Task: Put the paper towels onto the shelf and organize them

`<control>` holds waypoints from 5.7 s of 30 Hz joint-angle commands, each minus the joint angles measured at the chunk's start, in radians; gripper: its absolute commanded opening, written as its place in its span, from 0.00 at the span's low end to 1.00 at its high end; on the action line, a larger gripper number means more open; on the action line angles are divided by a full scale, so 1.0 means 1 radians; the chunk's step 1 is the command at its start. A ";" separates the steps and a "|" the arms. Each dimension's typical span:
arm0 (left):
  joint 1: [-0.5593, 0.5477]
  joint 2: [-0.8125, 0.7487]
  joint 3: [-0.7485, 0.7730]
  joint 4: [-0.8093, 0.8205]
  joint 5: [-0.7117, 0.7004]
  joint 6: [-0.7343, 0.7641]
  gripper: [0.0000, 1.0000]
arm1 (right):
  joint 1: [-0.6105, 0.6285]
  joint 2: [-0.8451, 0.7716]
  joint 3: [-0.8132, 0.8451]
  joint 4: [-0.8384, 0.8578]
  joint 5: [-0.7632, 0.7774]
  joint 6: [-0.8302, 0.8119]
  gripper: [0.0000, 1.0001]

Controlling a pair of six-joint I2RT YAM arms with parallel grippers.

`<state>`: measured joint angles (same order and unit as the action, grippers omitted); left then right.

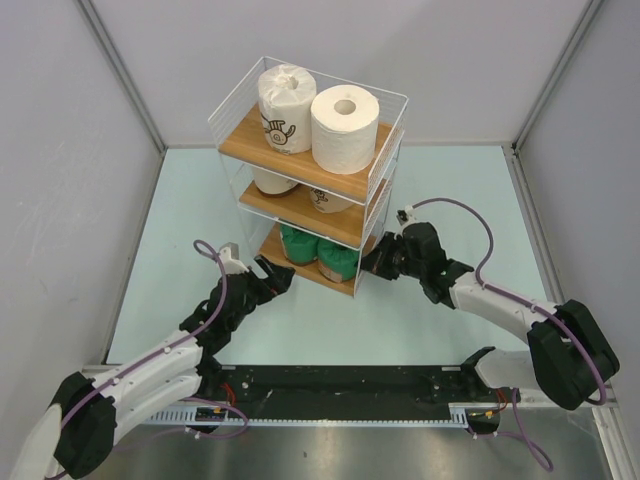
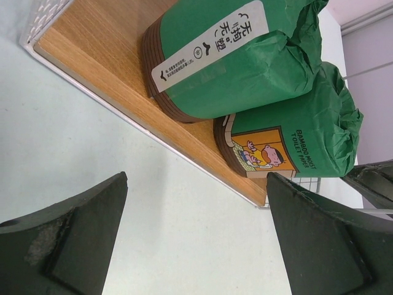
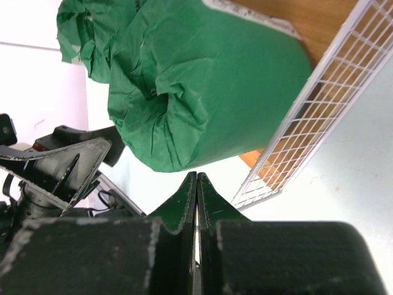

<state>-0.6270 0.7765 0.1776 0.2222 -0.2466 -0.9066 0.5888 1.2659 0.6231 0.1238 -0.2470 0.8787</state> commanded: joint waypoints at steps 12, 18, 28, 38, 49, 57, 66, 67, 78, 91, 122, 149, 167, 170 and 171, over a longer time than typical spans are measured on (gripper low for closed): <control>-0.005 -0.028 0.020 0.000 0.012 0.015 1.00 | 0.023 0.072 0.038 0.102 0.006 0.046 0.01; -0.005 -0.046 0.019 -0.015 0.007 0.015 1.00 | 0.017 0.090 0.036 0.140 0.014 0.063 0.01; -0.007 -0.055 0.016 -0.018 0.012 0.008 1.00 | 0.002 0.142 0.038 0.181 0.000 0.065 0.01; -0.007 -0.143 0.071 -0.092 0.030 0.012 1.00 | -0.006 -0.045 0.038 0.005 0.031 0.003 0.02; 0.084 -0.186 0.356 -0.291 0.006 0.072 1.00 | -0.023 -0.338 0.036 -0.295 0.156 -0.061 0.02; 0.245 -0.357 0.385 -0.452 -0.051 -0.052 0.88 | -0.052 -0.379 0.036 -0.352 0.158 -0.076 0.02; 0.247 -0.536 0.347 -0.504 -0.321 -0.100 0.64 | -0.081 -0.364 0.038 -0.360 0.138 -0.086 0.02; 0.247 -0.505 0.382 -0.494 -0.333 -0.083 0.62 | -0.084 -0.370 0.036 -0.365 0.138 -0.086 0.02; 0.709 -0.179 0.425 -0.169 0.117 -0.155 0.17 | -0.141 -0.433 0.036 -0.426 0.121 -0.098 0.02; 1.056 0.349 0.600 0.296 0.987 -0.198 0.00 | -0.175 -0.418 0.024 -0.395 0.045 -0.096 0.02; 0.879 0.702 1.011 0.283 1.304 -0.095 0.00 | -0.202 -0.444 -0.028 -0.428 -0.005 -0.104 0.02; 0.664 0.785 1.214 -0.010 1.268 0.129 0.00 | -0.221 -0.465 -0.052 -0.447 -0.011 -0.106 0.02; 0.654 0.736 1.208 -0.133 1.201 0.242 0.05 | -0.231 -0.467 -0.063 -0.440 -0.026 -0.099 0.02; 0.673 0.731 1.217 -0.072 1.187 0.178 0.05 | -0.233 -0.471 -0.069 -0.440 -0.031 -0.096 0.02; 0.679 0.730 1.221 -0.058 1.175 0.149 0.05 | -0.233 -0.473 -0.071 -0.438 -0.031 -0.095 0.02</control>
<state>0.0341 1.5520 1.3533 0.0998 0.9581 -0.6868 0.3595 0.8124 0.5587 -0.3309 -0.2550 0.7845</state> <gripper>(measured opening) 0.047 0.024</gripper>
